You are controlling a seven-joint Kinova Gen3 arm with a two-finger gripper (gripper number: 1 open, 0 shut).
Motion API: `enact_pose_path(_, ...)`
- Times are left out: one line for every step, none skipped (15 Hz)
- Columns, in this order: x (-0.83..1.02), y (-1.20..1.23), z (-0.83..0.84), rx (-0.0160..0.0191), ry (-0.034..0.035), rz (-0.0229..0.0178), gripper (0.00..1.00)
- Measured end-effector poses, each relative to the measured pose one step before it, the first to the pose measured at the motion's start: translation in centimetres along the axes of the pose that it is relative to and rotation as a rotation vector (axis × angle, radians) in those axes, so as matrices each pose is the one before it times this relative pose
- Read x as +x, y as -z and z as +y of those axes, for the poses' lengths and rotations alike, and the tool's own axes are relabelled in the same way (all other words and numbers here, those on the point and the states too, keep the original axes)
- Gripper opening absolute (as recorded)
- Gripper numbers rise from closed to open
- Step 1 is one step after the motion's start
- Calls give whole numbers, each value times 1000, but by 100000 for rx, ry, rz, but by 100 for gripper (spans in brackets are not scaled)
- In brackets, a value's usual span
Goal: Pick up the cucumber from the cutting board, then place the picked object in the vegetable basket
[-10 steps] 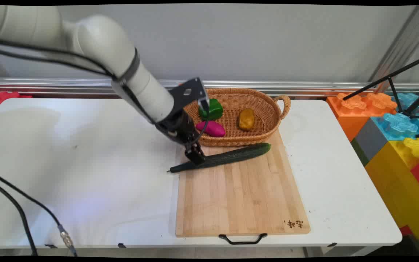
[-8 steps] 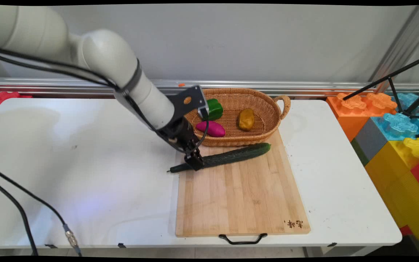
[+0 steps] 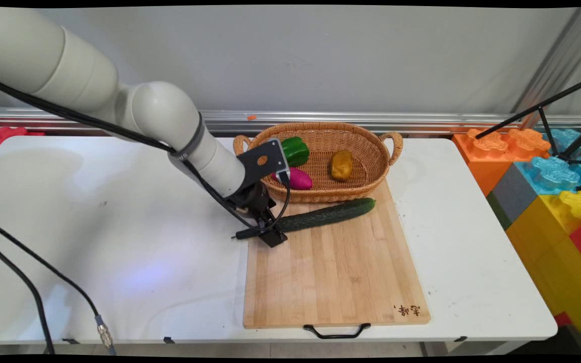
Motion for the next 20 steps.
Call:
enact_pose_path(-85,-281,55,247,-148,48,100)
enact_pose_path(-94,-349,69,350,-255,70,100)
enact_pose_path(-55,-310,79,252,-311,115,100)
enact_pose_path(-38,-220,67,157,-294,124,0)
enact_pose_path(17,-210,109,0,-505,232,0)
enact_pose_path(26,-152,94,-67,-363,231,0)
enact_pose_path(34,-74,50,82,-168,165,0)
enact_pose_path(27,-29,41,1,-81,98,0)
enact_pose_path(56,-1,84,-72,-117,207,0)
enact_pose_path(84,107,87,-234,-21,250,0)
enact_pose_path(116,152,90,-292,-23,229,0)
enact_pose_path(190,315,108,-294,-15,375,0)
enact_pose_path(242,380,134,-533,-74,390,0)
enact_pose_path(345,597,184,-658,-108,623,0)
enact_pose_path(436,604,253,-1027,-322,632,0)
enact_pose_path(412,609,255,-1068,-261,650,0)
enact_pose_path(482,658,292,-1142,-337,819,0)
enact_pose_path(424,521,260,-977,-351,643,0)
enact_pose_path(704,771,341,-1252,-521,1114,0)
enact_pose_path(938,813,271,-1038,-743,1554,0)
